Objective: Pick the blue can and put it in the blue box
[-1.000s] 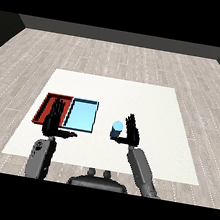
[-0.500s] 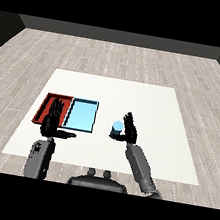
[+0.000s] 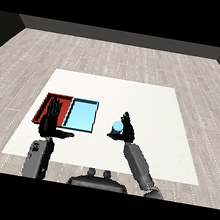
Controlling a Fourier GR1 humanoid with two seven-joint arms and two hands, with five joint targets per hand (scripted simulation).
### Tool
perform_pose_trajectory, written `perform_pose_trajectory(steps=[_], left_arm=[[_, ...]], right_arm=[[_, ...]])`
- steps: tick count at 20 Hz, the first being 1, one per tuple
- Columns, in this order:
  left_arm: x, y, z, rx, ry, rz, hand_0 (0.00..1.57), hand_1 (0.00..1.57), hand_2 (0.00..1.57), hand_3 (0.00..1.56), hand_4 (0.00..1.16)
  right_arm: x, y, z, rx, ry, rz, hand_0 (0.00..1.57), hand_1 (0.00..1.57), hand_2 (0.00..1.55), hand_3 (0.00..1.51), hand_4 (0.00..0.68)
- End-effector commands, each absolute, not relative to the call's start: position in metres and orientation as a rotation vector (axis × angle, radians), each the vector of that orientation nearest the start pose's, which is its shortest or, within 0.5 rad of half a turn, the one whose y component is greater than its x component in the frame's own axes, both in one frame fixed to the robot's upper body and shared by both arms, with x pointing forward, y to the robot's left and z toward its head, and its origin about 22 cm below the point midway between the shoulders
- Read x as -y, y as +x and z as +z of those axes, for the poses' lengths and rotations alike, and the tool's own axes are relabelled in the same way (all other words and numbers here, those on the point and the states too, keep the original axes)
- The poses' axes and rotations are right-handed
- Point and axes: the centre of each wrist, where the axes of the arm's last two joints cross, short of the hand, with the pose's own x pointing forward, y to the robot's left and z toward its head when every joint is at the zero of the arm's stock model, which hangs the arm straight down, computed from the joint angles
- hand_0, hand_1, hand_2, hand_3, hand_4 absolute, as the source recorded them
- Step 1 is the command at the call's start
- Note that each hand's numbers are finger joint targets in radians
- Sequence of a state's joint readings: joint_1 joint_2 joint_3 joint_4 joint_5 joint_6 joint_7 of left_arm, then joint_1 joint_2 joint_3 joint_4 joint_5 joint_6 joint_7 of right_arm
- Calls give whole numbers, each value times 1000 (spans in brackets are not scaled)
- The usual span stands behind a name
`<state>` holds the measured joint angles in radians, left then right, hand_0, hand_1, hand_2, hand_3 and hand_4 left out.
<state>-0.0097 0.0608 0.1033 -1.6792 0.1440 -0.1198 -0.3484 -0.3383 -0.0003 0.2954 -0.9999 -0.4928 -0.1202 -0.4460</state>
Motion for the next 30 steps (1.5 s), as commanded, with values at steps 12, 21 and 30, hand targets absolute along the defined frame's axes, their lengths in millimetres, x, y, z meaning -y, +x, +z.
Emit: perform_pose_trajectory(steps=[12, 21, 30], left_arm=[[-255, 249, 23, 2022, -83, 47, 0, 0, 0, 0, 0], [-266, 242, 22, 2035, -78, 25, 0, 0, 0, 0, 0], [-254, 254, 37, 1989, -159, -69, 0, 0, 0, 0, 0]], right_arm=[[117, 318, -58, 1619, 48, -155, 1534, 1534, 1491, 1452, 658], [111, 314, -51, 1609, -11, -124, 1500, 1500, 1474, 1431, 630], [120, 320, 11, 1723, -72, 37, 1458, 1458, 1455, 1401, 623]])
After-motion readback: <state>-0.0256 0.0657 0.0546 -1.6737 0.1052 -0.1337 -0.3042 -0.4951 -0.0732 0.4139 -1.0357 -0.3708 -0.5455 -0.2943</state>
